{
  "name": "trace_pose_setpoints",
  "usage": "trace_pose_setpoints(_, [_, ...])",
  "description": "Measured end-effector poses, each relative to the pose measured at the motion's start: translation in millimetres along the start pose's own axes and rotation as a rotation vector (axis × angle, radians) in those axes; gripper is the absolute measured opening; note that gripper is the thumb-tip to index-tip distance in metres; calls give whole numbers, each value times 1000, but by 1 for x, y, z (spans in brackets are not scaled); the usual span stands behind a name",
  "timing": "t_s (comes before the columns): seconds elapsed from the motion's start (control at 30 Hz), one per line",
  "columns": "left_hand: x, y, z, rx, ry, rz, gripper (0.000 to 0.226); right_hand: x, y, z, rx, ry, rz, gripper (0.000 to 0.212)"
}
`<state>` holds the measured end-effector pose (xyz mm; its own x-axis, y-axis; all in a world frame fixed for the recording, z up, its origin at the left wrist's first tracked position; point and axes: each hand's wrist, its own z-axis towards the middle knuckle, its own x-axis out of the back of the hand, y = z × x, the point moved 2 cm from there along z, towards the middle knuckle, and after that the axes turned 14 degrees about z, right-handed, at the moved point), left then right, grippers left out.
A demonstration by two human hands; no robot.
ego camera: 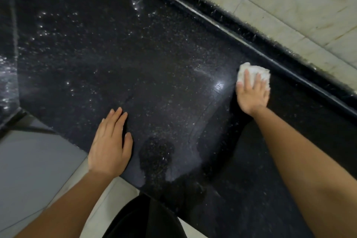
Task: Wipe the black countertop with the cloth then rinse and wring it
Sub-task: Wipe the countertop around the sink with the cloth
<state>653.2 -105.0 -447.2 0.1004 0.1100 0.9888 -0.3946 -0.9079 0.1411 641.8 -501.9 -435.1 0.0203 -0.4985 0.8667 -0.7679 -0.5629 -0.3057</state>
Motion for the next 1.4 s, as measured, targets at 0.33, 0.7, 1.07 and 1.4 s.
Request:
trace_pose_setpoints(0.33, [4,2,-2,19,-25,37,59,-69,-22,-147,662,-332,-182,54])
trace_pose_setpoints(0.7, [4,1,-1,22,-28,9,57,-11,-2,-35,396,-131,-175,55])
trace_pose_setpoints(1.07, [3,1,-2,9,7,-1,62,-67,-61,-103,465,-219,-124,55])
trace_pose_setpoints(1.4, [9,-5,-4,-60,-26,-102,64,-66,-13,-167,614,-326,-223,56])
